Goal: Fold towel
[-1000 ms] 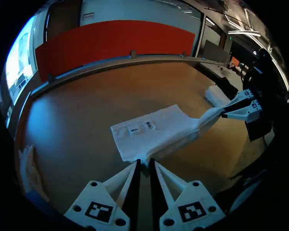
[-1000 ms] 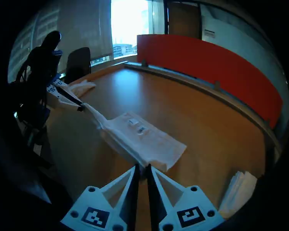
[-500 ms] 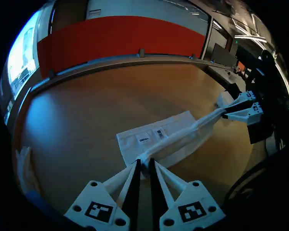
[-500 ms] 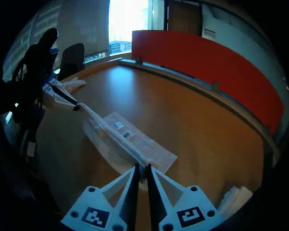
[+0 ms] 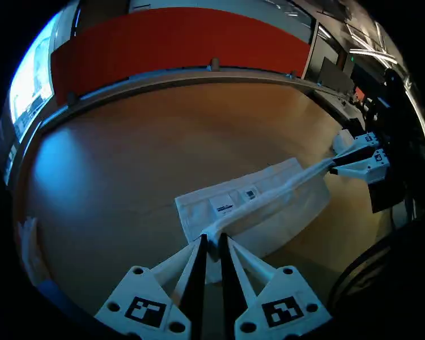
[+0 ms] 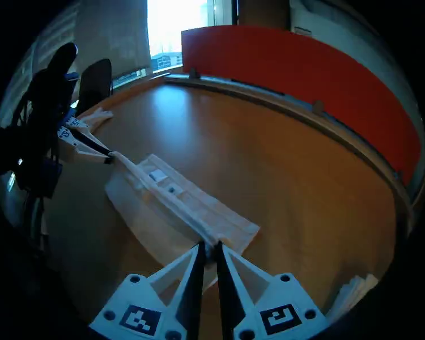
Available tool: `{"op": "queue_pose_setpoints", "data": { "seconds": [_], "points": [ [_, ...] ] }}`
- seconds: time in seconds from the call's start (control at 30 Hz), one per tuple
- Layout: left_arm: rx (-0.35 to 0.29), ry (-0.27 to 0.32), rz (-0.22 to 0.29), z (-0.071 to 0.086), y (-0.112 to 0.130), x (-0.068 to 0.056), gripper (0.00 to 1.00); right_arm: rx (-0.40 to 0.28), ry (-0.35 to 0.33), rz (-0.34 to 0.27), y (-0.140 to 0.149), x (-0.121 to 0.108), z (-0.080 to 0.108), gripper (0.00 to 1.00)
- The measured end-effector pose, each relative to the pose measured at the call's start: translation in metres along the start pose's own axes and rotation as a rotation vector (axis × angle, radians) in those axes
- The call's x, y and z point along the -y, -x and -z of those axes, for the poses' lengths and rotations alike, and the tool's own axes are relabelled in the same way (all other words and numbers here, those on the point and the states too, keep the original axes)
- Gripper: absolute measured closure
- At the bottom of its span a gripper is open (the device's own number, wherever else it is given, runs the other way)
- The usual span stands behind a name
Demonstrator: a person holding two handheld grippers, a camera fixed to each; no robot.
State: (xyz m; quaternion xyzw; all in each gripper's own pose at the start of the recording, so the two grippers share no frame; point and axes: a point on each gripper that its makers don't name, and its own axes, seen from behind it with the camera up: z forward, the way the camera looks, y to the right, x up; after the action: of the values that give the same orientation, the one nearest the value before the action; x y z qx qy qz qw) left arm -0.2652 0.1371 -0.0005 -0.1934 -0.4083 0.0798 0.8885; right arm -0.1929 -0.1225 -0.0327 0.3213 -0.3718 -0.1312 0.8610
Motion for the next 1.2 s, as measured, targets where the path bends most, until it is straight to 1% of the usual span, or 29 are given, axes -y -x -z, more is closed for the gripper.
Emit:
{"op": "queue_pose_setpoints", "data": {
  "seconds": [0.2,0.4,0.53,0.6,0.67,0.73,0.8,0.87,0.93,1.0,1.07,1.13,1.2],
  "points": [
    [0.028,-0.014,-0.012,-0.021,0.01,0.005,0.83,0.026,0.012,-0.025,0.012,-0.002,-0.015,0.86],
    [0.026,-0.036,-0.021,-0.035,0.009,0.013,0.77,0.051,0.037,-0.039,0.023,-0.008,-0.028,0.83],
    [0.014,-0.058,-0.037,-0.042,0.003,0.018,0.69,0.054,0.056,-0.058,0.024,-0.015,-0.035,0.78],
    [0.007,-0.072,-0.049,-0.045,-0.001,0.021,0.6,0.054,0.065,-0.066,0.024,-0.019,-0.038,0.76],
    [0.005,-0.083,-0.061,-0.048,-0.005,0.025,0.59,0.053,0.078,-0.069,0.023,-0.024,-0.04,0.74],
    [0.002,-0.093,-0.07,-0.05,-0.009,0.027,0.58,0.051,0.091,-0.07,0.021,-0.028,-0.041,0.7],
    [-0.003,-0.102,-0.079,-0.051,-0.013,0.03,0.58,0.049,0.104,-0.07,0.018,-0.033,-0.042,0.68],
    [-0.009,-0.108,-0.084,-0.051,-0.017,0.033,0.55,0.045,0.112,-0.069,0.014,-0.037,-0.043,0.67],
    [-0.016,-0.117,-0.085,-0.05,-0.021,0.036,0.5,0.041,0.121,-0.067,0.012,-0.04,-0.043,0.64],
    [-0.023,-0.127,-0.085,-0.048,-0.025,0.039,0.33,0.037,0.13,-0.066,0.009,-0.043,-0.042,0.59],
    [-0.03,-0.133,-0.084,-0.046,-0.028,0.041,0.17,0.033,0.136,-0.065,0.007,-0.045,-0.041,0.5],
    [-0.031,-0.129,-0.079,-0.045,-0.028,0.041,0.0,0.026,0.14,-0.064,0.005,-0.045,-0.04,0.33],
    [-0.03,-0.122,-0.071,-0.044,-0.028,0.039,0.0,0.02,0.144,-0.064,0.004,-0.045,-0.038,0.23]
  ]
}}
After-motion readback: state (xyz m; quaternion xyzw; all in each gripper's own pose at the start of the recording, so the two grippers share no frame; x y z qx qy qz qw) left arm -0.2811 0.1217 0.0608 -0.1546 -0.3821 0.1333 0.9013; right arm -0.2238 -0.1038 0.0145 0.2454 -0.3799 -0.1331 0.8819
